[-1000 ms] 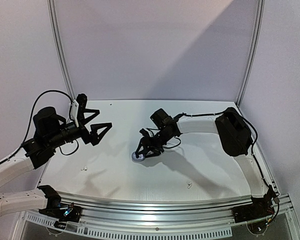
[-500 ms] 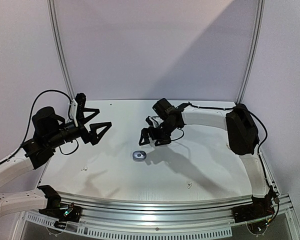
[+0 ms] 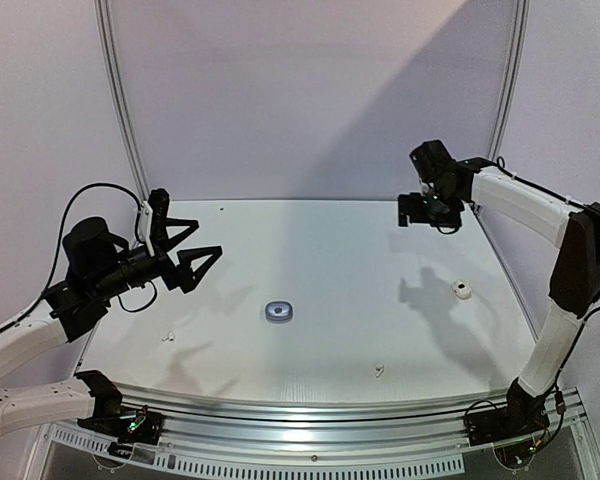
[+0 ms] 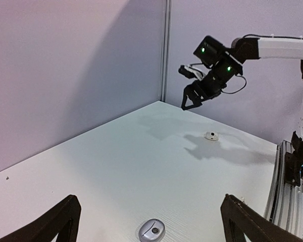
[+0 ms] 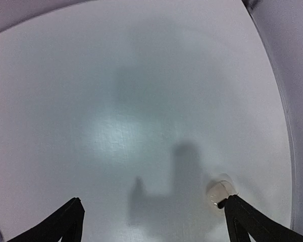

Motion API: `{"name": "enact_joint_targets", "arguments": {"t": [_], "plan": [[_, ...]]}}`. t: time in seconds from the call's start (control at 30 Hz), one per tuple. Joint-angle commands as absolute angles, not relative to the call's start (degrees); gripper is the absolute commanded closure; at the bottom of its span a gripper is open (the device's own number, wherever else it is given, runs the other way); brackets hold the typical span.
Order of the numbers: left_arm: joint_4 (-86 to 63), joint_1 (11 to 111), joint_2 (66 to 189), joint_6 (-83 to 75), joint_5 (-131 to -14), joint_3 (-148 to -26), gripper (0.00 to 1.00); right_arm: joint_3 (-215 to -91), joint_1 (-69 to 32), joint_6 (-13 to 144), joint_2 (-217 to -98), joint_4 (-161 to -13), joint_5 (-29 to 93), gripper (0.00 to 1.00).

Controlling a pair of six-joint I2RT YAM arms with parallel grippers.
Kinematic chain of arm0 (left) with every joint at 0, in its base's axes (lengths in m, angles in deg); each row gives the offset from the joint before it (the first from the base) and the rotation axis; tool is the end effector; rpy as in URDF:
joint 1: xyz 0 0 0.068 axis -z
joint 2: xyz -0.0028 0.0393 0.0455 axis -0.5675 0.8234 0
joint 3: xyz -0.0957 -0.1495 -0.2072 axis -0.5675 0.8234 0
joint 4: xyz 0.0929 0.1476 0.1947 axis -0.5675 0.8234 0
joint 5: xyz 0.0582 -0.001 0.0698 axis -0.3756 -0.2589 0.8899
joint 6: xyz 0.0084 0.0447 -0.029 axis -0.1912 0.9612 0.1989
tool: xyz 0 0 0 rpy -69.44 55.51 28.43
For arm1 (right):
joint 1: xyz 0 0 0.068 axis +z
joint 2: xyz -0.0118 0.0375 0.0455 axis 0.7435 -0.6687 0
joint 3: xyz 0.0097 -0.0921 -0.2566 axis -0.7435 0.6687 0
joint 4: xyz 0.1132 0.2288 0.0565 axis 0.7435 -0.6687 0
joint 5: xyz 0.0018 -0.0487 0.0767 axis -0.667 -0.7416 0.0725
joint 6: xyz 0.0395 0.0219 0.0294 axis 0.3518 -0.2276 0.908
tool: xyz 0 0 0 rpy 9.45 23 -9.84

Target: Insert the wireless bluetooth earbuds into the charging case

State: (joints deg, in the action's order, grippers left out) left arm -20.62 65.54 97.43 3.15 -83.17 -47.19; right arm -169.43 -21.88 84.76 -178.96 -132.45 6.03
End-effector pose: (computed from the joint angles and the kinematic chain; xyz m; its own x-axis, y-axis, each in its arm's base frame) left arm 0.1617 -0.1104 0.2992 -0.1015 -0.0320 -0.9943 0.7598 0.6427 -0.0983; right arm 0.3543 0.1614 0.2967 -0.7842 0.0760 -0.6158 0.0910 0.9958 0.0070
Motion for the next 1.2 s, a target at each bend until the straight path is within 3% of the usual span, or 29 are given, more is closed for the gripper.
{"name": "enact_joint_targets", "arguments": {"t": [0.0, 0.23, 0.53, 0.8, 1.17], "plan": [[-22.1, 64.74, 97.1, 2.32, -84.27, -46.08, 0.01, -161.39, -29.79, 88.35, -179.33, -140.52, 6.18, 0.01], [-21.41, 64.55, 96.52, 2.98, -84.19, -45.75, 0.01, -158.37, -36.27, 84.32, -181.63, -141.24, 7.79, 0.01], [-21.18, 63.99, 95.86, 3.47, -84.1, -45.54, 0.01, -155.18, -43.03, 77.16, -185.83, -137.8, 18.52, 0.03], [-20.8, 63.19, 95.73, 3.67, -84.27, -45.59, 0.01, -152.9, -44.35, 70.94, -187.45, -135.65, 21.56, 0.06], [-21.57, 62.81, 96.08, 3.7, -84.8, -45.34, 0.01, -150.9, -44.96, 66.25, -189.4, -134.51, 23.13, 0.21]]}}
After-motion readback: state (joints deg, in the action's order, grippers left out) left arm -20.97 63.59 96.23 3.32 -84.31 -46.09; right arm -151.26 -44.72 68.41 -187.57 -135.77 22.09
